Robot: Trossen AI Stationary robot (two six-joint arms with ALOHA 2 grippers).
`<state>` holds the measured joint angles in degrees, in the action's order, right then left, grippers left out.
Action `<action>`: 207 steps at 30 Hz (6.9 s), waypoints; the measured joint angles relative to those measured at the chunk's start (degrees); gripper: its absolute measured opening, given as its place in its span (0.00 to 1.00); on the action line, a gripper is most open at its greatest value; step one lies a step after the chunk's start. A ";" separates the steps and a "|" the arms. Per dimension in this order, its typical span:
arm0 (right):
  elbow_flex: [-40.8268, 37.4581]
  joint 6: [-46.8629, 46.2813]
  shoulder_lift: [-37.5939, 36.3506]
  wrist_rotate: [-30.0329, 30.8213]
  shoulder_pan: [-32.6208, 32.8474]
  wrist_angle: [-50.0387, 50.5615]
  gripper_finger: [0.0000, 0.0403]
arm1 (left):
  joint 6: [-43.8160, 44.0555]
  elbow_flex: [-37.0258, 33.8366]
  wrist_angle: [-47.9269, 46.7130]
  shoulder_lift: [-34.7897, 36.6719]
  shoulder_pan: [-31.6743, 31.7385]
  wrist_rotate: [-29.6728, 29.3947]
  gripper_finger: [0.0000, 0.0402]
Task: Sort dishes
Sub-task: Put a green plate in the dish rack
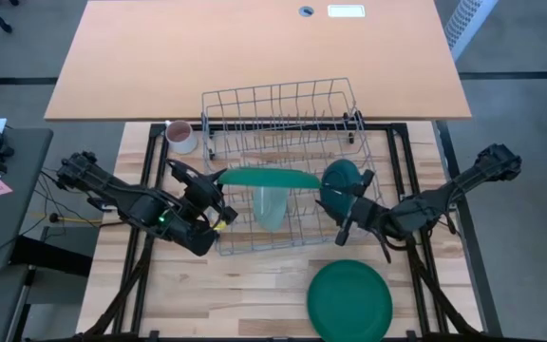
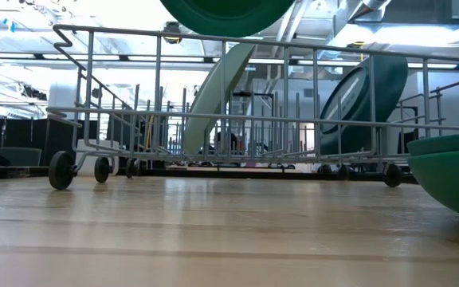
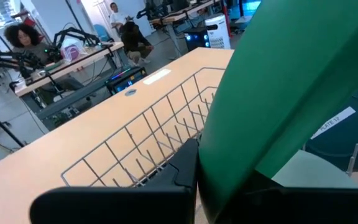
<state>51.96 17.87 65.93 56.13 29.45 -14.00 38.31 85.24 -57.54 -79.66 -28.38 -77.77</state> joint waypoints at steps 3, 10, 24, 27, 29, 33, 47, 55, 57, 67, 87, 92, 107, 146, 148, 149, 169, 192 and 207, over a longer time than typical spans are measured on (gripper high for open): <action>0.00 -1.04 -0.02 0.01 -0.54 -0.22 0.46 | -2.50 -0.10 2.14 0.01 0.01 -0.15 0.03; 0.02 1.48 -0.04 0.74 -1.67 -0.28 0.44 | -2.70 -0.10 2.86 0.01 0.07 -0.32 0.03; 0.02 1.64 0.17 2.06 -2.57 -1.87 0.25 | -2.67 -0.12 8.25 -0.26 0.00 5.61 0.03; 0.04 1.62 0.09 2.09 -2.58 -1.95 0.24 | -4.46 -0.12 10.05 -0.64 0.00 5.51 0.03; 0.03 1.62 0.17 2.09 -2.66 -1.56 0.24 | -4.69 -0.12 10.20 -0.85 0.00 5.58 0.03; 0.03 1.57 0.13 2.21 -2.87 -1.74 0.24 | -4.78 -0.11 10.24 -1.06 0.25 5.56 0.03; 0.04 -0.03 0.07 6.57 -3.39 -1.36 0.05 | -5.29 -0.12 10.24 -1.14 0.22 12.10 0.12; 0.02 0.41 0.11 8.45 -3.17 -1.10 0.05 | -8.64 -0.12 10.07 -1.07 -0.88 20.48 0.24; 0.02 0.43 0.11 8.86 -3.17 -1.13 0.05 | -9.41 -0.11 10.10 -1.07 -1.17 21.15 0.26; 0.02 0.43 0.11 9.74 -3.17 -1.45 0.05 | -10.29 -0.10 9.77 -0.85 -2.59 22.50 0.29; -0.02 0.84 0.11 10.20 -2.75 -1.91 0.04 | -10.99 0.44 6.89 -0.85 -3.54 30.24 0.29; -0.02 3.97 0.11 11.48 -1.22 -6.94 0.04 | -10.47 0.54 5.39 -0.52 -4.74 32.75 0.29; 0.11 20.05 0.00 10.73 7.26 -23.74 0.04 | -5.50 0.56 -3.85 0.26 -6.94 33.02 0.29; 1.01 24.24 0.04 10.15 10.58 -25.51 0.04 | 21.27 -1.44 -32.06 0.36 -4.31 17.05 0.29; 1.01 24.27 0.04 10.15 10.58 -25.50 0.04 | 21.23 -2.90 -32.10 0.58 -3.84 17.05 0.29; 1.01 24.33 0.04 10.15 10.58 -25.50 0.04 | 21.14 -3.66 -32.15 0.65 -3.47 17.06 0.29; 0.99 55.53 -0.82 -20.32 10.88 -15.29 0.04 | 20.89 -4.67 -32.21 6.13 -0.59 15.16 0.29; 19.07 42.00 -10.41 -109.84 -21.92 6.49 0.04 | 15.73 -4.64 -31.93 8.20 2.95 3.95 0.29; 19.89 37.04 -3.67 -101.15 -28.07 6.04 0.04 | 16.06 -10.67 -31.64 8.15 5.16 6.12 0.29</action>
<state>71.85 54.91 62.26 -45.02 1.38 -7.97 54.37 74.58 -89.19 -71.50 -23.22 -71.65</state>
